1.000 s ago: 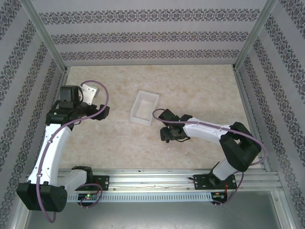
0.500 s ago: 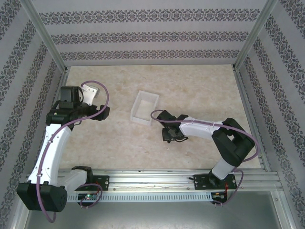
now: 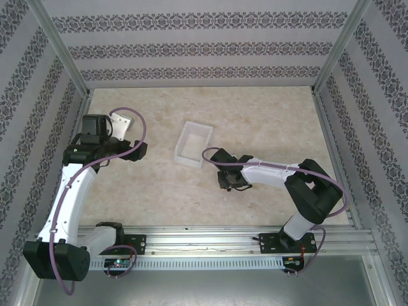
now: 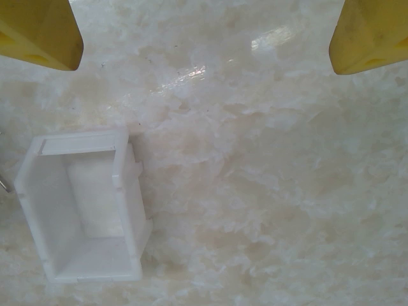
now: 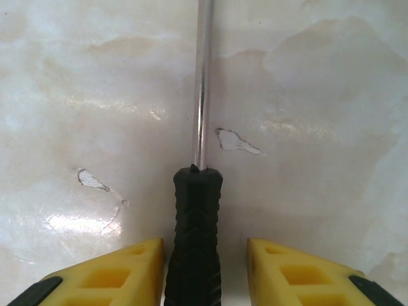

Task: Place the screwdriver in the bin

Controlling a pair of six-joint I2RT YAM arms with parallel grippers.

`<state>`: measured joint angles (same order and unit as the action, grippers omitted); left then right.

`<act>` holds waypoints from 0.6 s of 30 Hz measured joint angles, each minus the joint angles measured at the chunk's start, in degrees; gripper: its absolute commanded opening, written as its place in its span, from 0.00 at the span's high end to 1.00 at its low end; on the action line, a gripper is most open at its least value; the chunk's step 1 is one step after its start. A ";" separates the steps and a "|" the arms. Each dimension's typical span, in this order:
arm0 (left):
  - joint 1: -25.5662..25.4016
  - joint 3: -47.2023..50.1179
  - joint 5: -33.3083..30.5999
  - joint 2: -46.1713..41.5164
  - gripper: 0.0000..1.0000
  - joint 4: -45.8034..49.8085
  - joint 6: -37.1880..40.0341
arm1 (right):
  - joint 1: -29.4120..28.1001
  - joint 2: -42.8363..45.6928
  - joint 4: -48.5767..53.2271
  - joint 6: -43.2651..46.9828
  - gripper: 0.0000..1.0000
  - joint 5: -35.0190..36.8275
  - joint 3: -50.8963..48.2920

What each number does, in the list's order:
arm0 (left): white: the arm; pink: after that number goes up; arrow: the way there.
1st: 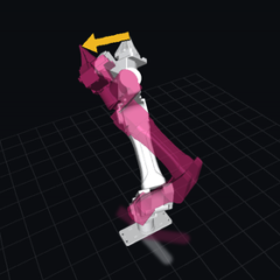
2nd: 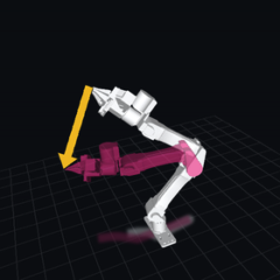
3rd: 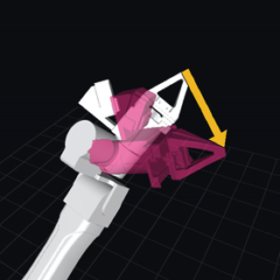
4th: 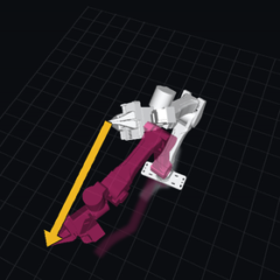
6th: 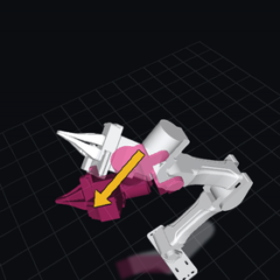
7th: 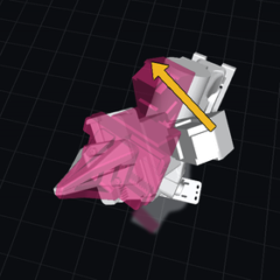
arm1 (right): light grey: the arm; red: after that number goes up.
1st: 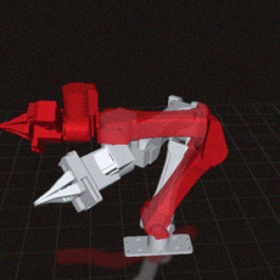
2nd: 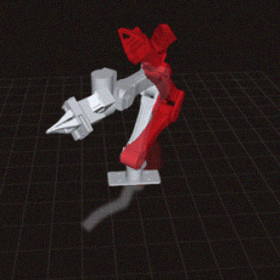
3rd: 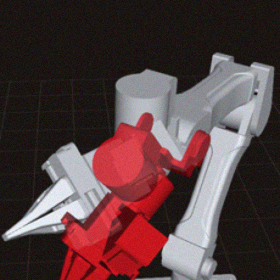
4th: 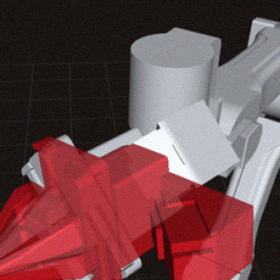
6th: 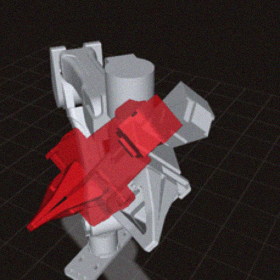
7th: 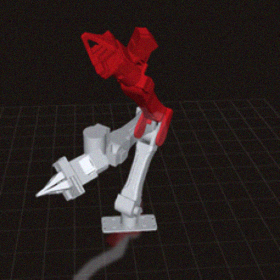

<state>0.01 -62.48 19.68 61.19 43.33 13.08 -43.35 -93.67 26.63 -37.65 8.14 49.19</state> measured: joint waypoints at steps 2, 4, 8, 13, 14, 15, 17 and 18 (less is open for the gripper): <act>0.00 -0.02 0.00 0.11 0.01 0.02 0.00 | 0.02 0.22 -0.39 -0.17 0.68 0.13 -0.44; 0.00 -0.02 0.00 0.33 0.01 0.02 0.00 | 0.11 0.44 -0.76 -0.15 0.70 0.13 -0.76; 0.00 -0.07 -0.02 0.59 0.01 0.04 0.00 | 0.13 0.76 -0.94 -0.15 0.75 0.28 -0.98; 0.00 -0.13 -0.02 0.63 0.01 0.04 0.00 | 0.11 1.29 -1.27 0.07 0.78 0.44 -1.40; 0.00 -0.13 -0.02 0.63 0.01 0.04 -0.02 | 0.13 1.38 -1.31 0.09 0.78 0.48 -1.49; 0.00 -0.13 -0.02 0.63 0.01 0.07 0.00 | 0.13 1.51 -1.42 0.15 0.79 0.48 -1.57; 0.00 -0.13 -0.04 0.63 0.01 0.04 0.00 | 0.13 1.86 -1.46 0.35 0.79 0.42 -1.77; 0.00 -0.13 -0.09 0.63 0.01 0.07 0.00 | 0.13 2.05 -1.46 0.48 0.79 0.39 -1.86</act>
<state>0.01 -62.61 19.59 61.82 43.40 13.08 -43.22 -91.61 25.17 -37.17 8.54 47.33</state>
